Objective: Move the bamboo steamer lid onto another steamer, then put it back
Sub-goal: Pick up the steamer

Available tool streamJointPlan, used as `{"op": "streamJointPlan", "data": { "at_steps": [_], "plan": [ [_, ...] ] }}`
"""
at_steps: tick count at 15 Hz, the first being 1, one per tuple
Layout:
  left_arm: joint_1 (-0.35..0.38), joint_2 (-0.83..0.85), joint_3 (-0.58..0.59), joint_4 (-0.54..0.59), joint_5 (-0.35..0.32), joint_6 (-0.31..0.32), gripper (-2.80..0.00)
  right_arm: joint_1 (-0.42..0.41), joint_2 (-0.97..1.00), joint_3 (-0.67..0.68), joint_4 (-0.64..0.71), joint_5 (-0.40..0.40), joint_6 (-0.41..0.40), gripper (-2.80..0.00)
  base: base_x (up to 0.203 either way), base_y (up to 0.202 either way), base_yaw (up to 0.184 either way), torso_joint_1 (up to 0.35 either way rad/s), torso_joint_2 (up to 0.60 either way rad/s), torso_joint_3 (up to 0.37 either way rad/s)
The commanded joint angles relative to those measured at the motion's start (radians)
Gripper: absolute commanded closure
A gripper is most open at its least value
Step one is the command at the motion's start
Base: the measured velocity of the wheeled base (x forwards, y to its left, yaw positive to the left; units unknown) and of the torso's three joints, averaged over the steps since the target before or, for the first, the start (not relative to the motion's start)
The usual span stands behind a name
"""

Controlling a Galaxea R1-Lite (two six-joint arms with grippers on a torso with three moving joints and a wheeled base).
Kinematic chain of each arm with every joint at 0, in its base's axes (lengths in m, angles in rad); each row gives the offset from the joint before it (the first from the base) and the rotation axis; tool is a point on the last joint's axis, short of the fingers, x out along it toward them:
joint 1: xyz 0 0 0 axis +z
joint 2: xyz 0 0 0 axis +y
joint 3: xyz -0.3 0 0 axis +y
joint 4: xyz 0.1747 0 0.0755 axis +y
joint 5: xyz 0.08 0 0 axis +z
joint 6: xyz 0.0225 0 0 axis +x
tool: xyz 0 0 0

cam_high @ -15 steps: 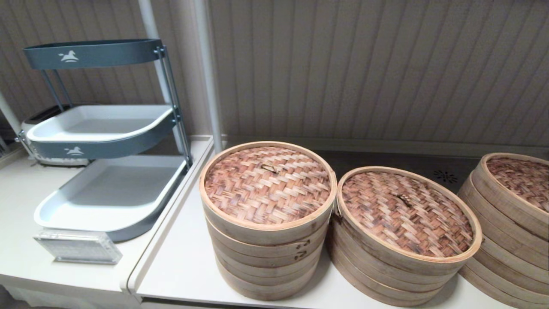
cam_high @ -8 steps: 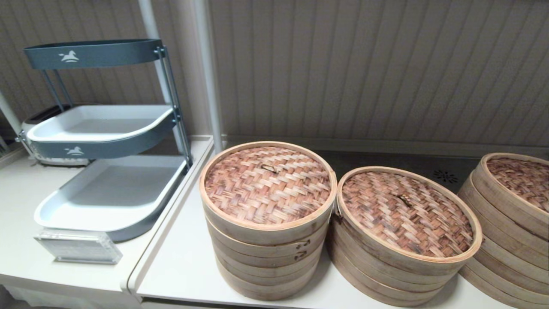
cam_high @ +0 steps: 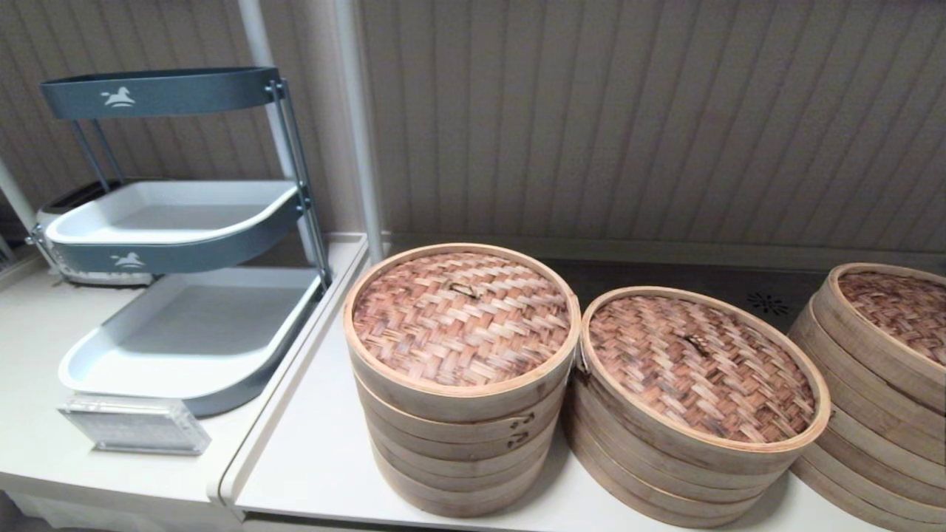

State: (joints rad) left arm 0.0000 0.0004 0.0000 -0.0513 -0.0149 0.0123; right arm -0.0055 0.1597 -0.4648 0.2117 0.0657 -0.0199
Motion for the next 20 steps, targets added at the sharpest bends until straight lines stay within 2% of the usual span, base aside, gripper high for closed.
{"op": "streamJointPlan", "data": {
  "at_steps": [1,9,13,17,20],
  "plan": [
    [0.000,0.000,0.028,-0.001,0.000,0.000,0.00,0.012,0.186,-0.106,0.013,-0.001,0.013,0.00,0.000,0.000,0.000,0.000,0.00,0.000],
    [0.000,0.000,0.028,-0.001,0.000,0.000,0.00,0.033,0.807,-0.663,0.289,0.002,0.043,0.00,0.000,0.000,0.000,0.000,0.00,0.000],
    [0.000,0.000,0.028,-0.001,0.000,0.000,0.00,0.063,1.061,-0.931,0.549,0.007,0.001,0.00,0.000,0.000,0.000,0.000,0.00,0.000],
    [0.000,0.000,0.028,-0.001,0.000,0.000,0.00,0.097,1.239,-1.088,0.654,0.008,-0.015,0.00,0.000,0.000,0.000,0.000,0.00,0.000],
    [0.000,0.000,0.028,-0.001,0.000,0.000,0.00,0.140,1.348,-1.123,0.667,0.008,-0.027,0.00,0.000,0.000,0.000,0.000,0.00,0.000]
  ]
}}
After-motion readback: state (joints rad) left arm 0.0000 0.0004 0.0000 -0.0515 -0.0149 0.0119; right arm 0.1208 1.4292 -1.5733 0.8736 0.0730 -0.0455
